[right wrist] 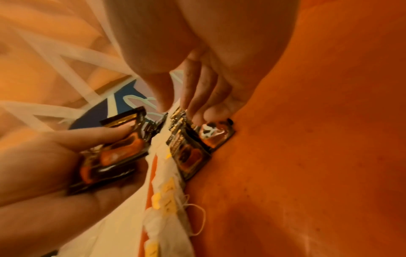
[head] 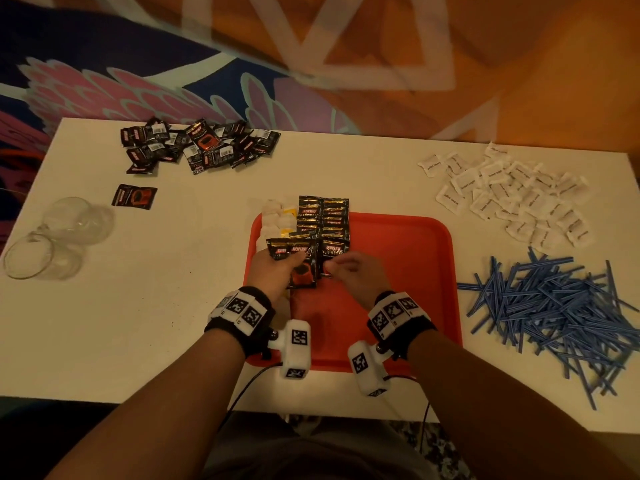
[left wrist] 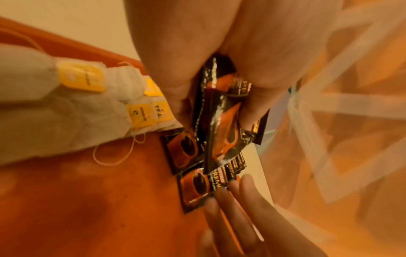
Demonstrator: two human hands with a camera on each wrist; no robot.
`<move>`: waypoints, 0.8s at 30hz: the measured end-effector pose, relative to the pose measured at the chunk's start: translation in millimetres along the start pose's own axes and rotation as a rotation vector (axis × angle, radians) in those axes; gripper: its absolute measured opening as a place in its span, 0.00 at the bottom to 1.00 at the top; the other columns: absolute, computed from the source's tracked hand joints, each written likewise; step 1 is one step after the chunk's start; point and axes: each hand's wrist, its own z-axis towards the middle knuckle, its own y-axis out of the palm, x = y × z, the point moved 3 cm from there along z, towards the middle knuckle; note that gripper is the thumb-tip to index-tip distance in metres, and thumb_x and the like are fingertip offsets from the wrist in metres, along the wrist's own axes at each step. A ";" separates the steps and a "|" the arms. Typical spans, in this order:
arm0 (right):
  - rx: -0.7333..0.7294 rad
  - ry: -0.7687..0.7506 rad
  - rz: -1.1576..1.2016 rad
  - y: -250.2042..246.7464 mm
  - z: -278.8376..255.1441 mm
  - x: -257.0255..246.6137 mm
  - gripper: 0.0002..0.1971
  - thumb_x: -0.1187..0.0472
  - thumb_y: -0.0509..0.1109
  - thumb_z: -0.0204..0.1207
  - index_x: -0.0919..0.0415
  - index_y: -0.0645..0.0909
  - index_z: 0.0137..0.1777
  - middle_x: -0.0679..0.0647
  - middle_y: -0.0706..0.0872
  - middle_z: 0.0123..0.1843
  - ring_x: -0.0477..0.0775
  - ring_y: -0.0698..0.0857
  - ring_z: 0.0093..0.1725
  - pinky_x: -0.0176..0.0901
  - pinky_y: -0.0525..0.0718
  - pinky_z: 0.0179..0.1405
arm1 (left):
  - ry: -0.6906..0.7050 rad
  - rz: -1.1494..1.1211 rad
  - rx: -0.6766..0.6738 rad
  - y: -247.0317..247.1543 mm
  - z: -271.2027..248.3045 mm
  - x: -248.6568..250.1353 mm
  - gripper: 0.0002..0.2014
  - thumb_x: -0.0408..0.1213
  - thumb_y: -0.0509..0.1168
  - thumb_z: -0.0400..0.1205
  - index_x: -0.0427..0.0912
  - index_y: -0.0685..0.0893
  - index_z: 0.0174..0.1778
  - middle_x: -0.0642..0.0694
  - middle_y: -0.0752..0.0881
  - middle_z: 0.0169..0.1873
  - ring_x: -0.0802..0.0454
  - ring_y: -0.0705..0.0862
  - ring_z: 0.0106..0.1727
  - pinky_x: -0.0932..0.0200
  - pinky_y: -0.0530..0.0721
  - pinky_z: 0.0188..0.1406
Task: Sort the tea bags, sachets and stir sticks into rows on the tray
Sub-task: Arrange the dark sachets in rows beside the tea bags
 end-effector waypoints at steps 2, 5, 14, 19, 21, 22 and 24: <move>-0.114 0.007 0.112 9.8 -8.2 -10.6 0.14 0.53 0.77 0.74 0.57 0.84 0.57 0.47 0.87 0.52 0.47 0.86 0.54 0.40 0.84 0.49 | -0.037 -0.119 -0.032 2.3 -2.8 0.0 0.12 0.32 0.74 0.79 0.51 0.89 0.56 0.46 0.93 0.52 0.44 0.91 0.56 0.35 0.84 0.64; -0.149 -0.009 0.216 16.9 -15.6 -20.6 0.11 0.62 0.78 0.73 0.62 0.83 0.53 0.50 0.88 0.45 0.48 0.87 0.44 0.34 0.83 0.35 | -0.053 -0.224 -0.053 6.5 -10.6 4.7 0.12 0.28 0.73 0.79 0.47 0.88 0.54 0.43 0.93 0.50 0.43 0.91 0.54 0.38 0.86 0.62; -0.086 -0.148 -0.088 28.1 -26.1 -21.1 0.08 0.61 0.80 0.71 0.59 0.90 0.49 0.48 0.89 0.44 0.41 0.84 0.42 0.21 0.76 0.37 | -0.144 -0.233 0.029 -10.6 -21.1 -8.1 0.13 0.31 0.74 0.76 0.38 0.88 0.56 0.32 0.91 0.51 0.31 0.90 0.53 0.28 0.84 0.57; -0.076 -0.110 -0.112 34.4 -27.7 -11.6 0.07 0.61 0.79 0.72 0.61 0.90 0.49 0.45 0.86 0.39 0.35 0.80 0.37 0.22 0.75 0.36 | -0.084 -0.125 0.135 -21.8 -22.4 -14.1 0.15 0.45 0.79 0.72 0.43 0.90 0.50 0.42 0.93 0.43 0.42 0.92 0.47 0.40 0.89 0.54; -0.047 -0.092 -0.182 34.1 -24.3 -8.4 0.07 0.60 0.77 0.75 0.61 0.90 0.51 0.45 0.84 0.41 0.38 0.80 0.38 0.27 0.75 0.41 | -0.077 -0.103 0.193 -29.6 -21.2 -12.7 0.06 0.43 0.75 0.79 0.45 0.88 0.44 0.44 0.91 0.41 0.45 0.90 0.45 0.46 0.89 0.51; -0.027 -0.076 -0.210 33.5 -21.8 -6.5 0.08 0.60 0.76 0.76 0.61 0.89 0.53 0.46 0.84 0.43 0.40 0.80 0.42 0.30 0.75 0.45 | -0.087 -0.106 0.214 -33.9 -19.9 -12.9 0.05 0.42 0.73 0.80 0.45 0.87 0.42 0.44 0.90 0.39 0.44 0.89 0.43 0.46 0.88 0.50; 0.005 -0.018 -0.212 32.2 -15.9 -2.1 0.10 0.60 0.75 0.77 0.62 0.88 0.57 0.49 0.86 0.48 0.43 0.80 0.49 0.32 0.74 0.48 | -0.119 -0.146 0.234 -42.2 -18.3 -14.3 0.05 0.40 0.73 0.80 0.41 0.89 0.43 0.42 0.89 0.36 0.43 0.87 0.40 0.43 0.87 0.50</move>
